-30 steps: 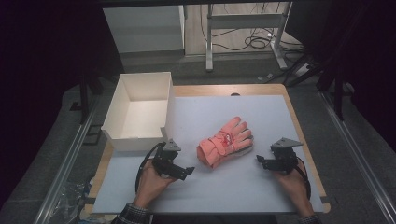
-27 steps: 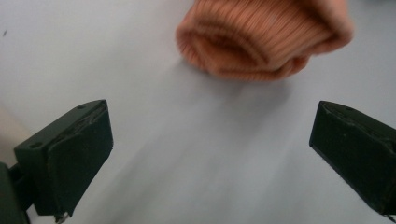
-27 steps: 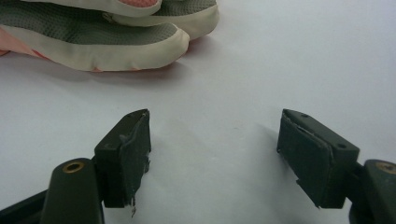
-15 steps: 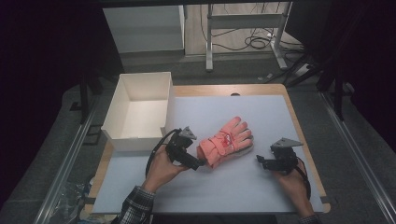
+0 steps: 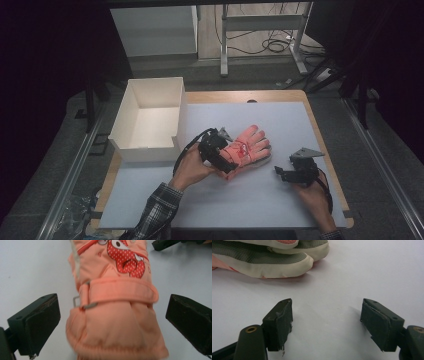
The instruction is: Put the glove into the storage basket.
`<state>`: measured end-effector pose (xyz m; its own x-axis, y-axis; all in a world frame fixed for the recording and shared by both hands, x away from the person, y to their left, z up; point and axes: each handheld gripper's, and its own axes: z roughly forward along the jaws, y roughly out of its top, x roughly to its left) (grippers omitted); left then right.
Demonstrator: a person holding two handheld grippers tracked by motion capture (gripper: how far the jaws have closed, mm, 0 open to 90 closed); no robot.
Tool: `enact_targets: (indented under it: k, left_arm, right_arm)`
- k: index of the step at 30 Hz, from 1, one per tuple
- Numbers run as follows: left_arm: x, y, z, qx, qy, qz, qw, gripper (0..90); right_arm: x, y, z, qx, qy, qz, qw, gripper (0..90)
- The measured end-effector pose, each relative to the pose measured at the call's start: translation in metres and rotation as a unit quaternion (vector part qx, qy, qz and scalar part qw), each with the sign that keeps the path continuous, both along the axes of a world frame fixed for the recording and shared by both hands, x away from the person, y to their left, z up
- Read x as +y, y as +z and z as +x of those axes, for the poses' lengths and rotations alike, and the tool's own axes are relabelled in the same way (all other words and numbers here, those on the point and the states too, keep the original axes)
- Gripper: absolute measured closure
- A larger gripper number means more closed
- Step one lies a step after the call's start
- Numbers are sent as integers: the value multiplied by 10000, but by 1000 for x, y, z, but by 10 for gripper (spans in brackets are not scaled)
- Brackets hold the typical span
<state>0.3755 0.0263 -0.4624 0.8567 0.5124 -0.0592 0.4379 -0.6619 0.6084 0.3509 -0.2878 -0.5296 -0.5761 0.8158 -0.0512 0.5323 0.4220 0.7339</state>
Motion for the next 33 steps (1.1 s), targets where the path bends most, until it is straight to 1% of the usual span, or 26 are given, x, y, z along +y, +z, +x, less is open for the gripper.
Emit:
enact_targets:
  k: [1,2,4,5,6,7,8,9,11,13,14,16,17,18,19,20,21,22,24,25,26,27,30,31,32,33]
  left_arm:
    - [-6,-3,4,26,-55,71,10000,0]
    - [-6,-3,4,26,-55,71,10000,0]
    - [-13,-6,7,53,-102,111,9999,0]
    - [-19,-10,11,110,-139,141,9997,0]
    - [-19,-10,11,110,-139,141,9997,0]
    - [-24,-14,14,127,-150,294,9994,0]
    - [-24,-14,14,127,-150,294,9994,0]
    - [-29,-19,17,165,-178,385,9990,0]
    - [-34,-24,20,215,-190,455,9986,3]
    - [-38,-30,22,211,-199,611,9977,19]
    - [-38,-30,22,211,-199,611,9977,23]
    - [-40,-34,23,209,-221,641,9975,33]
    - [-41,-36,24,202,-226,661,9974,54]
    - [-42,-38,24,186,-241,704,9971,54]
    - [-45,-41,24,168,-265,797,9963,78]
    - [-45,-41,24,168,-265,797,9963,92]
    - [-47,-44,23,139,-291,879,9956,102]
    - [-47,-44,23,139,-291,879,9956,111]
    - [-50,-45,22,184,-223,988,9947,128]
    - [-51,-45,21,182,-227,1051,9940,140]
    - [-51,-45,21,182,-227,1051,9940,156]
    - [-54,-44,20,199,-246,1122,9932,181]
    - [-54,-43,19,248,-261,1122,9930,283]
    - [-54,-42,19,286,-287,1091,9932,283]
    - [-53,-41,18,289,-299,1071,9934,327]
    - [-51,-40,18,336,-273,982,9942,395]
  right_arm:
    - [0,0,0,2,3,3,10000,260]
    - [0,0,0,2,3,3,10000,260]
    - [0,0,0,2,1,2,10000,260]
    - [0,0,0,1,1,2,10000,260]
    - [0,0,0,1,1,2,10000,260]
    - [0,0,0,1,1,2,10000,259]
    - [0,0,0,1,1,2,10000,259]
    - [0,0,0,0,2,1,10000,259]
    - [0,0,0,0,2,2,10000,259]
    - [0,0,0,1,2,2,10000,259]
    - [0,0,0,1,2,2,10000,259]
    - [0,0,0,-9,7,-1,10000,258]
    - [0,0,0,2,1,2,10000,258]
    - [0,0,0,2,1,2,10000,258]
    - [0,0,0,6,-1,4,10000,259]
    - [0,0,0,1,3,1,10000,259]
    - [0,0,0,4,3,2,10000,258]
    - [0,0,0,4,0,1,10000,259]
    - [0,0,0,7,2,3,10000,258]
    - [0,0,0,7,1,3,10000,258]
    - [0,0,0,7,1,3,10000,258]
    - [0,0,0,7,2,3,10000,258]
    - [0,0,0,7,4,1,10000,258]
    - [0,0,0,7,3,1,10000,258]
    - [0,0,0,9,3,1,10000,258]
    - [0,0,0,10,3,2,10000,258]
